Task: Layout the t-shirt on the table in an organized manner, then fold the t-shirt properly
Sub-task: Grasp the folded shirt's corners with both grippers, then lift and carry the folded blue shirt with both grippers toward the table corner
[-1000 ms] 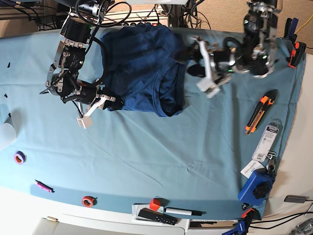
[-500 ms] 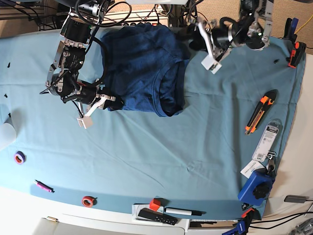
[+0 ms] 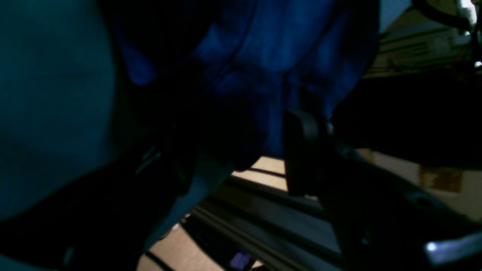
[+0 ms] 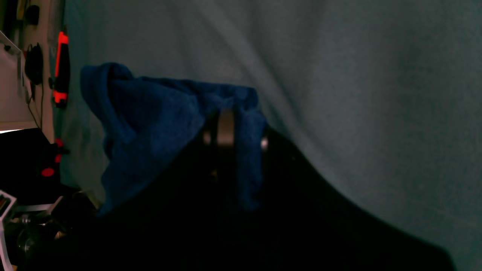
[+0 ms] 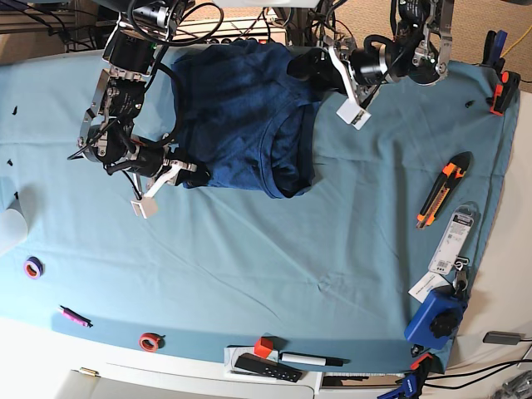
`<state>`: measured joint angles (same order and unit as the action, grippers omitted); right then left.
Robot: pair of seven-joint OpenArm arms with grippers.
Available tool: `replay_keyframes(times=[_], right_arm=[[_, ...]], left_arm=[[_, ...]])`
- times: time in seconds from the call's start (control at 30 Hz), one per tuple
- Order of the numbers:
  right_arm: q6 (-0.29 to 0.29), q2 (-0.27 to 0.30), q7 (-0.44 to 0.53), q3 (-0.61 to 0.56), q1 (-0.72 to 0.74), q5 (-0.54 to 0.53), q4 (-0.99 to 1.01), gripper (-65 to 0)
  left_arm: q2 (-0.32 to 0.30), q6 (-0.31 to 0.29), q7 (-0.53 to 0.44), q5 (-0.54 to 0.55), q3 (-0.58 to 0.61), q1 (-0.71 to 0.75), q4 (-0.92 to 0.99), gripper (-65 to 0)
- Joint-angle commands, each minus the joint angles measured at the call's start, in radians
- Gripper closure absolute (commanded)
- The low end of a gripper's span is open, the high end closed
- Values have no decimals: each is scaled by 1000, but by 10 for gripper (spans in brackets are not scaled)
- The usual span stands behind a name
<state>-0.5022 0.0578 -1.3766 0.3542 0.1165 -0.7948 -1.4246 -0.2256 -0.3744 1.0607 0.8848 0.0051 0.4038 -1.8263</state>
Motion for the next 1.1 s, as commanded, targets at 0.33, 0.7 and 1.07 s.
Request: replay_keyframes(times=[0.33,0.7,1.07], right_arm=[[-6,6,-4,0,16,-17,-13,0],[-6,6,5,0,17,-20,-13,0],[-6,6,4,146,16,-15,-84,0]], left_arm=[[65,8,19,-17,0,3,12,-359],[65,-42,-14,-13,0,-17,12,0],[65,-7,-67,-170,134,-158,12,0]])
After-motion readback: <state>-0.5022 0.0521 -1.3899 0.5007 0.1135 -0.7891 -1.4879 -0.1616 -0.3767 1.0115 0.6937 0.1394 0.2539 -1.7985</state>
